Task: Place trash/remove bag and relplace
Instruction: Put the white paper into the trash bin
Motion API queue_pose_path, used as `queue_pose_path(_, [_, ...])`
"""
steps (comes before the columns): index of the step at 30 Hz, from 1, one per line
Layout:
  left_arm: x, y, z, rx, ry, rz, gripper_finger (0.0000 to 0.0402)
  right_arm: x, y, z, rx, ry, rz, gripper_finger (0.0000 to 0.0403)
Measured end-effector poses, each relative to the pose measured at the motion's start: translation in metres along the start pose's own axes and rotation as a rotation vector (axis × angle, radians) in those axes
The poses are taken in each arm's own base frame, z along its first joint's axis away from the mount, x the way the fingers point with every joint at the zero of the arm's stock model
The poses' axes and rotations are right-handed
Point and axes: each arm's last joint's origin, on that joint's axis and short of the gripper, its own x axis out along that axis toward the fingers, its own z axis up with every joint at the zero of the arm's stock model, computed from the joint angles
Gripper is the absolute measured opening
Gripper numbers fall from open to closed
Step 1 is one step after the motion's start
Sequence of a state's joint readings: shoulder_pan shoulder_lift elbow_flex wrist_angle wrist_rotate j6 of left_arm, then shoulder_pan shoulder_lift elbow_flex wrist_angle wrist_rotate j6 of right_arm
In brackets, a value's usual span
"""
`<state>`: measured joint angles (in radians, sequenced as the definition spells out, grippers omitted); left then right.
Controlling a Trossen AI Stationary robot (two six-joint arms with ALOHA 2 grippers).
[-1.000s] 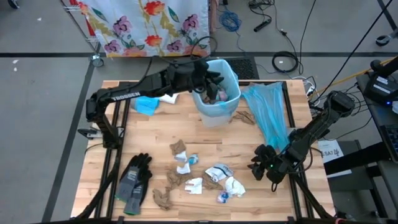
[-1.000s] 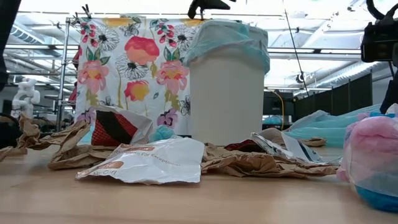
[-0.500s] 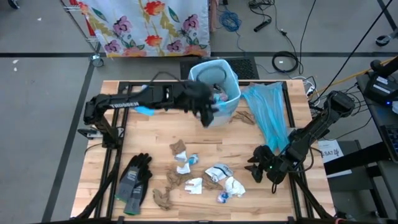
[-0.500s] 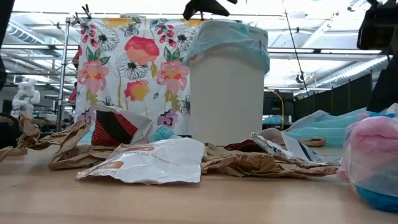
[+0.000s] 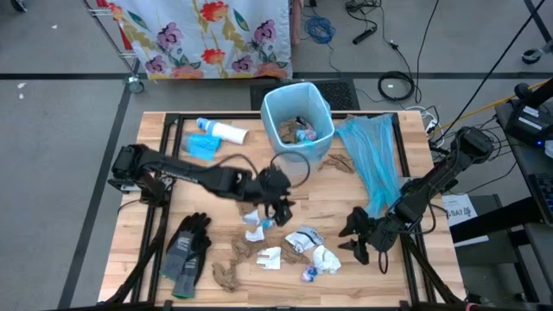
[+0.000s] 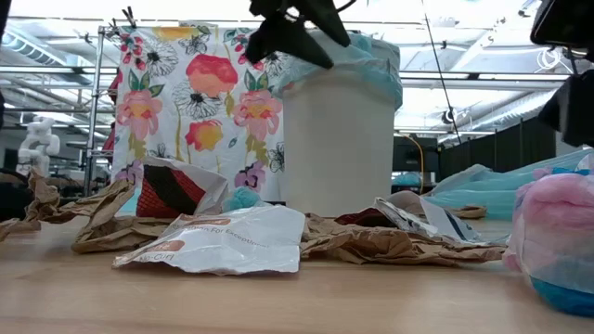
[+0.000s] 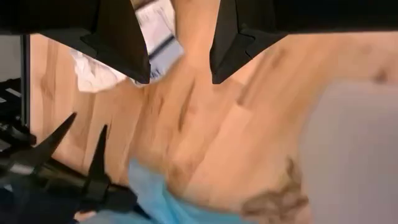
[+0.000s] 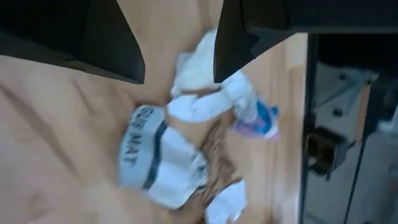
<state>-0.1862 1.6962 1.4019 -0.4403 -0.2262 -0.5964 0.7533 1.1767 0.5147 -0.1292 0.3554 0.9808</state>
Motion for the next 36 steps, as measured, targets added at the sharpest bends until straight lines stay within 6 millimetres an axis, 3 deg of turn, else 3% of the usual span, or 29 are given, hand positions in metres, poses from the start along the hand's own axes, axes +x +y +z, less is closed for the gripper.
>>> queue_pose_path(10, [0.013, -0.018, -0.082, -0.147, 0.023, 0.051, 0.0171, 0.007, 0.028, 0.019, -0.172, 0.062, 0.059, 0.0184])
queue_pose_path(17, [0.008, -0.028, -0.116, -0.159, 0.053, 0.046, 0.0171, 0.030, 0.042, 0.028, -0.292, 0.138, -0.049, 0.0184])
queue_pose_path(24, [-0.021, -0.023, -0.143, -0.142, 0.008, 0.069, 0.0171, 0.053, 0.049, 0.022, -0.271, 0.262, -0.121, 0.0184])
queue_pose_path(30, [-0.054, 0.004, -0.164, -0.181, -0.060, 0.097, 0.0171, 0.073, 0.051, 0.014, -0.174, 0.296, -0.183, 0.0184])
queue_pose_path(36, [-0.076, 0.023, -0.171, -0.171, -0.061, 0.074, 0.0171, 0.094, 0.048, 0.004, -0.050, 0.315, -0.258, 0.0184])
